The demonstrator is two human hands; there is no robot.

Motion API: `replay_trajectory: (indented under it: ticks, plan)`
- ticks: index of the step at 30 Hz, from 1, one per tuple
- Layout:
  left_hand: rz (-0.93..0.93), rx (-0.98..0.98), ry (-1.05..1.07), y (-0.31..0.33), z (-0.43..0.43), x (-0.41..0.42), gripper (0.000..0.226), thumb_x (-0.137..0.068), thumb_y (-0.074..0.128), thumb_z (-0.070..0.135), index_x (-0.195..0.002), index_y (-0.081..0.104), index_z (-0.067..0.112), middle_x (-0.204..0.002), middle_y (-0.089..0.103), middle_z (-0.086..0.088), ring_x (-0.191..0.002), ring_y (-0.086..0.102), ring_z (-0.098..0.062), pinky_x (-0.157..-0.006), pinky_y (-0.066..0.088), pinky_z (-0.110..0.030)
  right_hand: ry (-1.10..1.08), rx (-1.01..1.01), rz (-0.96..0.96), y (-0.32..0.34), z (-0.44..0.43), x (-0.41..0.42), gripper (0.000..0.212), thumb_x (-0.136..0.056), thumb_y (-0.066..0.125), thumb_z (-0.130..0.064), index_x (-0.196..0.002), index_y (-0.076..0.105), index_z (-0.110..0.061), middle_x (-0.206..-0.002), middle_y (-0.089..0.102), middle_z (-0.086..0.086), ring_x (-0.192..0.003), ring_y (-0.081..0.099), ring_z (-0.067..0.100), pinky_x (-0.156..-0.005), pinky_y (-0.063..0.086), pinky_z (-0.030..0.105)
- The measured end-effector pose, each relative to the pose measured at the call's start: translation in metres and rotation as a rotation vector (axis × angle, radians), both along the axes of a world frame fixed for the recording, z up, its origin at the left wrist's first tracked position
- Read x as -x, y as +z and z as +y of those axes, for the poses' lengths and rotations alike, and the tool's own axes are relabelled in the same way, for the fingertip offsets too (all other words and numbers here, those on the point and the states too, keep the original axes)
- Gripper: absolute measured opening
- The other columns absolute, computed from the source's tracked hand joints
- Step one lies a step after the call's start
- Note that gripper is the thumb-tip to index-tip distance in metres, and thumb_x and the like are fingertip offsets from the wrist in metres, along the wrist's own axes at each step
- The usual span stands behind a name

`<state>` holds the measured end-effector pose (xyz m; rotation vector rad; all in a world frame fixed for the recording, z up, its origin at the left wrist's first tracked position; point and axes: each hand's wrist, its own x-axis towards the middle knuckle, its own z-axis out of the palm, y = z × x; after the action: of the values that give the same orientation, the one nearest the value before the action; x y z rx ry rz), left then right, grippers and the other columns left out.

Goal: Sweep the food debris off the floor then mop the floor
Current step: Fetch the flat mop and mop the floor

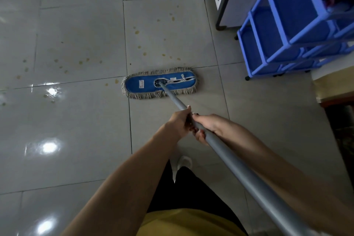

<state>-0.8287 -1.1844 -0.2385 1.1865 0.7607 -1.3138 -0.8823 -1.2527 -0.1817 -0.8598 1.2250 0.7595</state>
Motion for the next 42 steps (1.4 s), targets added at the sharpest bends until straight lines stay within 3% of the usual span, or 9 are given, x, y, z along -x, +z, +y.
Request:
replay_trajectory:
  ticks: [4, 9, 14, 20, 28, 33, 36, 40, 42]
  plan:
    - [0.018, -0.011, 0.024, -0.004, -0.005, -0.009, 0.031, -0.099, 0.041, 0.030, -0.076, 0.046, 0.009, -0.071, 0.047, -0.005, -0.062, 0.047, -0.017, -0.049, 0.043, -0.024, 0.022, 0.030, 0.029, -0.004, -0.003, -0.012, 0.046, -0.097, 0.042, -0.042, -0.066, 0.037, -0.009, -0.037, 0.040, 0.002, -0.016, 0.032, 0.005, -0.024, 0.028, 0.008]
    - [0.012, 0.014, 0.070, -0.010, -0.008, -0.019, 0.027, -0.099, 0.043, 0.025, -0.080, 0.047, 0.006, -0.074, 0.047, -0.007, -0.067, 0.048, -0.017, -0.062, 0.043, -0.025, 0.052, 0.051, 0.053, -0.004, -0.007, -0.023, 0.048, -0.097, 0.043, -0.043, -0.065, 0.038, -0.008, -0.025, 0.036, 0.001, -0.015, 0.031, 0.006, -0.024, 0.026, 0.007]
    - [0.004, 0.005, 0.041, -0.017, -0.015, -0.038, 0.023, -0.099, 0.044, 0.021, -0.084, 0.047, 0.004, -0.074, 0.046, -0.007, -0.066, 0.047, -0.016, -0.062, 0.044, -0.025, 0.044, 0.031, 0.063, -0.004, -0.014, -0.038, 0.048, -0.097, 0.043, -0.044, -0.065, 0.040, -0.008, -0.031, 0.039, 0.001, -0.016, 0.031, 0.006, -0.024, 0.025, 0.007]
    - [-0.035, -0.026, -0.017, -0.022, -0.024, -0.058, 0.027, -0.099, 0.044, 0.019, -0.075, 0.044, 0.006, -0.069, 0.042, -0.005, -0.060, 0.045, -0.014, -0.040, 0.047, -0.017, 0.037, 0.026, 0.054, 0.002, -0.023, -0.054, 0.047, -0.096, 0.043, -0.045, -0.066, 0.041, -0.009, -0.057, 0.037, 0.001, -0.017, 0.032, 0.005, -0.023, 0.026, 0.008]
    - [-0.096, -0.107, -0.061, -0.030, -0.028, -0.112, 0.027, -0.096, 0.051, 0.021, -0.073, 0.046, 0.007, -0.064, 0.045, -0.005, -0.055, 0.048, -0.015, -0.034, 0.045, -0.018, 0.022, 0.020, 0.044, -0.003, -0.023, -0.106, 0.051, -0.097, 0.041, -0.046, -0.062, 0.040, -0.009, -0.026, 0.038, -0.001, -0.016, 0.032, 0.004, -0.022, 0.025, 0.008]
    - [-0.099, -0.071, 0.007, -0.036, -0.034, -0.169, 0.025, -0.096, 0.050, 0.017, -0.075, 0.047, 0.004, -0.066, 0.045, -0.006, -0.057, 0.049, -0.015, -0.034, 0.045, -0.016, -0.018, 0.036, 0.039, -0.010, -0.028, -0.163, 0.049, -0.097, 0.043, -0.044, -0.064, 0.040, -0.008, -0.031, 0.040, 0.001, -0.016, 0.032, 0.005, -0.023, 0.025, 0.008]
    - [-0.093, -0.050, 0.021, -0.042, -0.036, -0.207, 0.024, -0.097, 0.048, 0.017, -0.077, 0.047, 0.003, -0.070, 0.046, -0.007, -0.062, 0.050, -0.016, -0.037, 0.049, -0.018, -0.075, 0.059, 0.039, -0.015, -0.028, -0.201, 0.046, -0.096, 0.048, -0.040, -0.065, 0.042, -0.007, -0.054, 0.040, 0.004, -0.016, 0.032, 0.007, -0.025, 0.027, 0.007]
    - [-0.092, -0.056, -0.002, -0.046, -0.042, -0.257, 0.024, -0.097, 0.048, 0.018, -0.078, 0.045, 0.004, -0.072, 0.046, -0.007, -0.063, 0.049, -0.015, -0.040, 0.050, -0.019, -0.107, 0.136, -0.026, -0.023, -0.031, -0.247, 0.042, -0.096, 0.050, -0.033, -0.067, 0.047, -0.003, -0.057, 0.042, 0.008, -0.041, 0.038, 0.012, -0.028, 0.032, 0.010]
    - [-0.084, -0.052, -0.012, -0.048, -0.046, -0.278, 0.024, -0.098, 0.047, 0.018, -0.079, 0.045, 0.004, -0.072, 0.045, -0.008, -0.063, 0.048, -0.015, -0.040, 0.050, -0.020, -0.108, 0.172, -0.039, -0.026, -0.034, -0.265, 0.042, -0.097, 0.050, -0.032, -0.067, 0.048, -0.002, -0.056, 0.043, 0.009, -0.042, 0.038, 0.013, -0.029, 0.034, 0.010]
